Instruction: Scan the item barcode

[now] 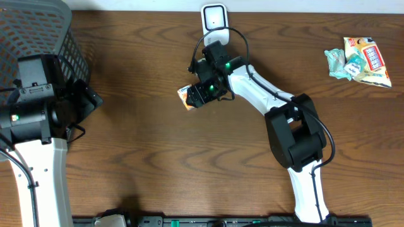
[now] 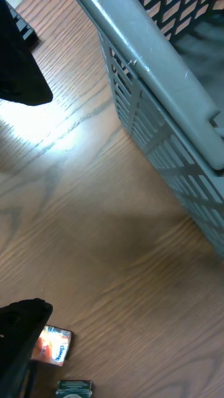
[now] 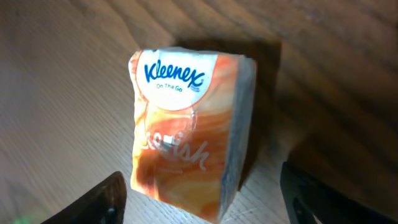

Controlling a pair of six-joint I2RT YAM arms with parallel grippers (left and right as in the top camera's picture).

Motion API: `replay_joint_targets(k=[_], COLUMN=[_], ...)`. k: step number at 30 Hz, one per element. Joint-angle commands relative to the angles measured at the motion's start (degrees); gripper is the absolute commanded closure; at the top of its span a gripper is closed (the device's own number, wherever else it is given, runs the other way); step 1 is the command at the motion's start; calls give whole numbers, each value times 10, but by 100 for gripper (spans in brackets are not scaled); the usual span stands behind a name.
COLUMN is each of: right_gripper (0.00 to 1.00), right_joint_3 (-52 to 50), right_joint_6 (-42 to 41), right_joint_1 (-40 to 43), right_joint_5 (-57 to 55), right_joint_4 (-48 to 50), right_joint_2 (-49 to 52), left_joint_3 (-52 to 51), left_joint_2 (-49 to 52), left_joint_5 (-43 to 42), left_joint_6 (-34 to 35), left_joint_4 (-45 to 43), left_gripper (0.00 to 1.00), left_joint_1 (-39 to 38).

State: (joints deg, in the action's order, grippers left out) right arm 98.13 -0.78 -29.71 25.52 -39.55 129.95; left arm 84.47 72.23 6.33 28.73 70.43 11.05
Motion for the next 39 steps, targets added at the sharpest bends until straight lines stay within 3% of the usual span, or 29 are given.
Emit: replay_joint_targets(k=[1,26,29,33,39], right_gripper=[28,35,39,55,62], right_joint_3=[-7,-8,-8,-8,-7], right_joint_6=[8,-22,-22,-24,-24], right_joint_1=[-1,-7,-3,1,3], right_joint_5=[19,18,19,26,66], right_joint_4=[6,75,79,79,78], right_joint_2=[6,38,52,57,57], left_joint_3=[1,1,1,1,1], left_joint_2=[0,0,0,0,0], left_joint_5=[2,2,2,2,2], left_joint_6=[5,5,5,5,5], left_joint_4=[0,0,1,1,0], left_gripper=[2,2,2,2,2], left_joint_1=[2,2,2,2,2])
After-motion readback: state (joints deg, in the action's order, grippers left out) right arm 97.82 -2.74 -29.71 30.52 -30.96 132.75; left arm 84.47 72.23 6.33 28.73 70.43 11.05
